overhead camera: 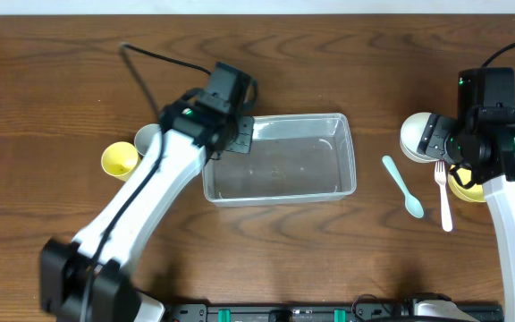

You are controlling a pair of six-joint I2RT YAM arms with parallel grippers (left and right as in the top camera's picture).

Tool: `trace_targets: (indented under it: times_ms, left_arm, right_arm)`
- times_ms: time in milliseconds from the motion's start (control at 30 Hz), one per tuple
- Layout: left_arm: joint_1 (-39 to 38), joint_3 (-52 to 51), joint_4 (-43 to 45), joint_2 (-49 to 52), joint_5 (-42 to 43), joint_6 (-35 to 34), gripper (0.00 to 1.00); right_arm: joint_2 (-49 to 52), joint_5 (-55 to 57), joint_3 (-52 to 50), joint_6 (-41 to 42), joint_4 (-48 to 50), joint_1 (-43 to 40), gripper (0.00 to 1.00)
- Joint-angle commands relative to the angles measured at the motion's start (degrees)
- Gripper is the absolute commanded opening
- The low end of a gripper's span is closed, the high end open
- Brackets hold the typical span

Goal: Pack container
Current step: 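Place the white cup into the container's left end, release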

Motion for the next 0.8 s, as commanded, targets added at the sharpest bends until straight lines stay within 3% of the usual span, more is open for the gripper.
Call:
trace_targets:
  times_ms: [0,467,533,633,767]
  left_arm:
    - [-0.3,0.0,0.3,3.8,1.3,0.7,0.06]
    - [-0.2,0.0,4.2,14.3,1.2,1.0,0.07]
    - [-0.2,0.0,4.2,15.1,1.2,1.0,0.13]
    - [-0.2,0.0,4.0,15.3,1.2,1.0,0.44]
    - [-0.1,1.5,2.2,13.6,1.2,1.0,0.53]
  right_arm:
    - [0.0,0.8,-0.3,0.5,-0.1,-0.4,0.78]
    - [0.0,0.8,-0.3,0.5,-0.1,-0.4,0.78]
    - [0.0,0.8,-0.3,0.1,-0.2,-0.4,0.78]
    - [0.0,0.8,-0.3,0.1,-0.2,-0.4,0.78]
    - [0.0,0.8,-0.3,0.1,-0.2,-0.4,0.78]
